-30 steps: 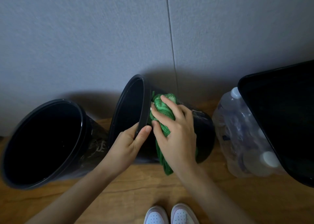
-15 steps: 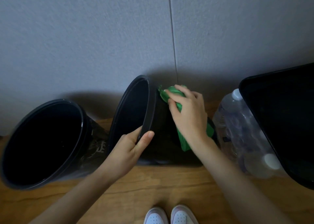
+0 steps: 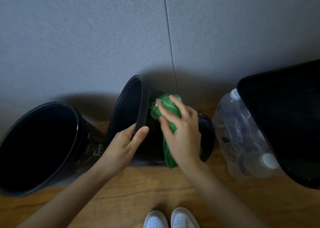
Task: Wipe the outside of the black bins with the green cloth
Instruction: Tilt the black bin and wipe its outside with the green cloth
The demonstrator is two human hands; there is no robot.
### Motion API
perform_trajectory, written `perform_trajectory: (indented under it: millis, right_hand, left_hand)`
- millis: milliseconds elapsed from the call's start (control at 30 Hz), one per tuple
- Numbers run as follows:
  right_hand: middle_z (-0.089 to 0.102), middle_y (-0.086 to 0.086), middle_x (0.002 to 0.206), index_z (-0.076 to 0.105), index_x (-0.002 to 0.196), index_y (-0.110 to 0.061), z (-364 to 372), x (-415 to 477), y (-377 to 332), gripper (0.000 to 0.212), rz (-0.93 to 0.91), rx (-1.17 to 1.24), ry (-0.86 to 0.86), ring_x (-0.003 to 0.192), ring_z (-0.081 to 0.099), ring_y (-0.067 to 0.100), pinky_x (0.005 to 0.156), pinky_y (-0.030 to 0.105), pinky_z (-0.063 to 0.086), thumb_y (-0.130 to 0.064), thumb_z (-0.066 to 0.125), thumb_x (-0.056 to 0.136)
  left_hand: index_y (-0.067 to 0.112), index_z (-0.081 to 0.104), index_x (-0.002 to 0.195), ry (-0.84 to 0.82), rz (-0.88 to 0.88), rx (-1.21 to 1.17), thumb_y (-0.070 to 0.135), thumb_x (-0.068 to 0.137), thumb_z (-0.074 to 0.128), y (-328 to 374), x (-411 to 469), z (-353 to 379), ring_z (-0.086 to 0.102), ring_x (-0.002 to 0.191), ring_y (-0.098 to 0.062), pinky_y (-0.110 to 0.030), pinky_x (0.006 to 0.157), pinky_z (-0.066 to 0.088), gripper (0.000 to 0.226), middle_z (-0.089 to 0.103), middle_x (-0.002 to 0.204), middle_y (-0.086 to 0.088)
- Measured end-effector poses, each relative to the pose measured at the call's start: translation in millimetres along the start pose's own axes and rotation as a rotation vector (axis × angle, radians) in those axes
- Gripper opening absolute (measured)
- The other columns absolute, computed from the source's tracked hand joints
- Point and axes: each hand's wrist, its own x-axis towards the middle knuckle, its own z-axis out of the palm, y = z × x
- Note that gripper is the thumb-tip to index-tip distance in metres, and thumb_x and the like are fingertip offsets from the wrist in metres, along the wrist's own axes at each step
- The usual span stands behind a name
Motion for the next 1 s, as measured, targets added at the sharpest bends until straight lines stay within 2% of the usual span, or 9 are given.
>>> perform_trajectory:
  millis: [133, 300, 367, 467, 600, 700, 800, 867, 1000]
  right_hand:
    - [0.040, -0.012, 0.143, 0.058, 0.122, -0.034, -1.9, 22.9, 52.4, 0.031, 0.280, -0.110, -0.072, 0.126, 0.035, 0.021, 0.085, 0.029, 0.039, -0.029, 0.050, 0.093]
    - [0.043, -0.004, 0.142, 0.059, 0.123, -0.027, -11.2, 26.4, 98.4, 0.031, 0.511, -0.191, -0.089, 0.127, 0.035, 0.030, 0.092, 0.042, 0.039, -0.024, 0.047, 0.095]
    - [0.042, -0.004, 0.143, 0.058, 0.123, -0.026, -10.2, 24.1, 91.5, 0.031, 0.515, -0.196, -0.072, 0.128, 0.034, 0.029, 0.092, 0.040, 0.038, -0.023, 0.047, 0.095]
    - [0.042, -0.009, 0.141, 0.059, 0.121, -0.030, -4.4, 19.5, 51.2, 0.031, 0.376, -0.120, -0.013, 0.128, 0.035, 0.024, 0.089, 0.030, 0.036, -0.024, 0.049, 0.093]
    - [0.045, -0.008, 0.140, 0.058, 0.123, -0.033, 6.6, 13.4, -20.7, 0.034, 0.109, 0.007, 0.030, 0.126, 0.036, 0.023, 0.083, 0.033, 0.044, -0.026, 0.053, 0.090]
    - [0.043, -0.007, 0.141, 0.057, 0.124, -0.035, 8.0, 15.5, -32.3, 0.034, 0.047, 0.026, -0.009, 0.126, 0.036, 0.024, 0.078, 0.039, 0.051, -0.028, 0.053, 0.091]
    - [0.040, -0.012, 0.142, 0.057, 0.123, -0.038, 4.8, 28.6, -0.4, 0.032, 0.173, -0.025, -0.089, 0.127, 0.035, 0.020, 0.086, 0.038, 0.045, -0.031, 0.050, 0.093]
    - [0.041, -0.011, 0.141, 0.059, 0.122, -0.034, 0.5, 35.4, 33.9, 0.030, 0.320, -0.108, -0.118, 0.125, 0.037, 0.023, 0.087, 0.037, 0.042, -0.030, 0.047, 0.094]
    - [0.046, -0.003, 0.139, 0.060, 0.122, -0.026, -8.1, 36.3, 96.7, 0.031, 0.535, -0.187, -0.147, 0.122, 0.043, 0.031, 0.089, 0.039, 0.042, -0.026, 0.044, 0.095]
  left_hand:
    - [0.025, 0.064, 0.108, -0.008, -0.054, -0.020, 0.060, 0.084, 0.046, -5.4, -1.2, -9.0, 0.063, 0.106, -0.013, -0.042, 0.100, 0.046, 0.046, 0.069, 0.109, -0.003]
    - [0.026, 0.061, 0.113, -0.012, -0.037, -0.005, 0.042, 0.087, 0.039, -3.5, -1.0, -7.0, 0.060, 0.110, -0.003, -0.024, 0.098, 0.045, 0.038, 0.068, 0.111, 0.009]
    - [0.029, 0.061, 0.111, -0.013, -0.030, -0.002, 0.044, 0.089, 0.038, -3.7, -1.3, -6.4, 0.060, 0.109, -0.002, -0.020, 0.095, 0.045, 0.035, 0.068, 0.110, 0.014]
    - [0.031, 0.060, 0.108, -0.003, -0.031, 0.015, 0.044, 0.089, 0.039, -3.4, -0.9, -6.8, 0.060, 0.107, -0.001, -0.021, 0.094, 0.047, 0.031, 0.067, 0.109, 0.016]
    - [0.035, 0.060, 0.108, 0.002, -0.001, 0.057, 0.045, 0.090, 0.041, -3.7, -1.6, -3.9, 0.060, 0.107, 0.000, -0.019, 0.093, 0.046, 0.028, 0.068, 0.109, 0.017]
    - [0.035, 0.058, 0.110, 0.014, -0.009, 0.048, 0.042, 0.091, 0.042, -3.5, -1.2, -4.2, 0.059, 0.109, 0.001, -0.017, 0.093, 0.045, 0.027, 0.066, 0.111, 0.021]
    - [0.030, 0.061, 0.111, 0.015, -0.023, 0.025, 0.053, 0.086, 0.046, -4.8, -1.6, -7.4, 0.060, 0.109, -0.003, -0.028, 0.098, 0.045, 0.037, 0.068, 0.111, 0.012]
    - [0.028, 0.062, 0.108, 0.000, -0.037, 0.009, 0.050, 0.083, 0.044, -6.9, -3.4, -9.3, 0.062, 0.107, -0.006, -0.032, 0.099, 0.046, 0.038, 0.068, 0.109, 0.007]
    - [0.033, 0.063, 0.105, -0.059, -0.035, -0.022, 0.064, 0.078, 0.047, -6.4, -6.5, -10.4, 0.063, 0.106, -0.007, -0.025, 0.094, 0.050, 0.044, 0.068, 0.109, 0.009]
